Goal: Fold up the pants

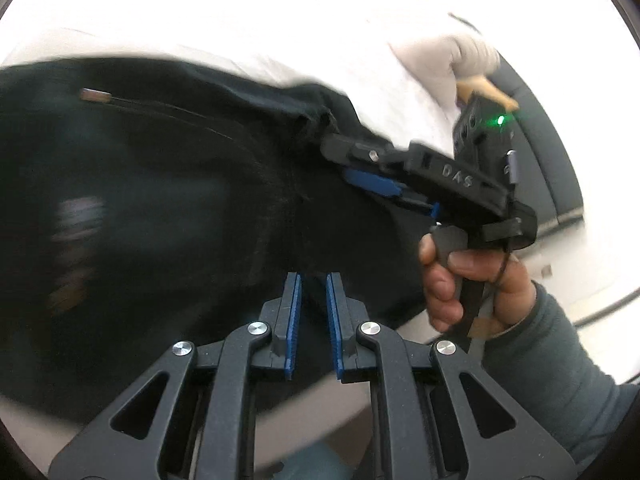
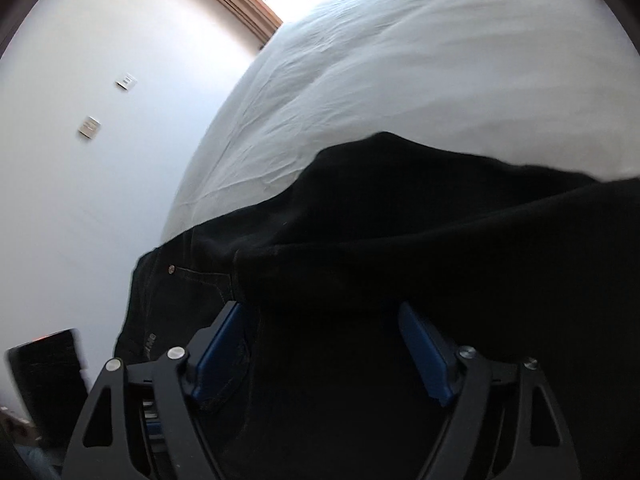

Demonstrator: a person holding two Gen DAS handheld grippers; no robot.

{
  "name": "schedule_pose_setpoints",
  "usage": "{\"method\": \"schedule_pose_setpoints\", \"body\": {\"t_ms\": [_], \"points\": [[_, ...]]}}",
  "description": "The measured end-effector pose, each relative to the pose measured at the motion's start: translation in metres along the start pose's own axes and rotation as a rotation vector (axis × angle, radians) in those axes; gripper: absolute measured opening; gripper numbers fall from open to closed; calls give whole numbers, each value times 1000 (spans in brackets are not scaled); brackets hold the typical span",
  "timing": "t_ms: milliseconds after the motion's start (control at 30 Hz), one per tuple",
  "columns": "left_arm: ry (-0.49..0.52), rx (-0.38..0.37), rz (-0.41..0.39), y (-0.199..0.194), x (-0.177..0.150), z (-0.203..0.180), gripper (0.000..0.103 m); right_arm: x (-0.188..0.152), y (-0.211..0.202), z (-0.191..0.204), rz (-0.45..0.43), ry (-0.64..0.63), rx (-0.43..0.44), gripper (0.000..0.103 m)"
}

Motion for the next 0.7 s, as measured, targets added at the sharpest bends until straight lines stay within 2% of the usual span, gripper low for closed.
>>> {"method": "schedule_pose_setpoints", "body": {"t_ms": [67,133,200,267,300,333,400,500,567,633,700], "points": [[-76,16,-62,-39,-10,19,12,-2,-9,17,-13,-13,83,82],[-155,39,-149,-76,-22,42,13,-14,-28,35,-63,-39,141,82],[-245,72,-220,-106,-36,65,25,-13,-31,43,-92,-24,193,82],[-379,80,-295,-129,-54,90,92,-12,-20,47,-98,-1,209,82],[-446,76,-337,-137,-62,102,97,-14,-21,45,-96,7,214,82],[-521,55,-387,-145,-71,115,97,-15,-21,44,-92,13,219,82],[-579,31,-411,-148,-75,127,97,-16,-11,50,-87,20,224,82],[-601,-34,-414,-137,-77,131,97,-20,-14,59,-81,15,228,82],[-606,-42,-400,-130,-77,138,97,-22,-21,69,-77,10,227,82],[-648,-93,-378,-118,-78,143,97,-26,-26,73,-75,5,225,82],[-698,-104,-365,-109,-77,156,97,-28,-27,75,-72,6,222,81]]}}
Point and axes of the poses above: each gripper's, at about its wrist camera, not at the fingertips, and y roughly the way its jaws point, z to its left, x to its top, the point moved 4 cm from there along y, roughly the way its jaws point, and after that the axes turned 3 degrees about x, right-handed, at the moved point
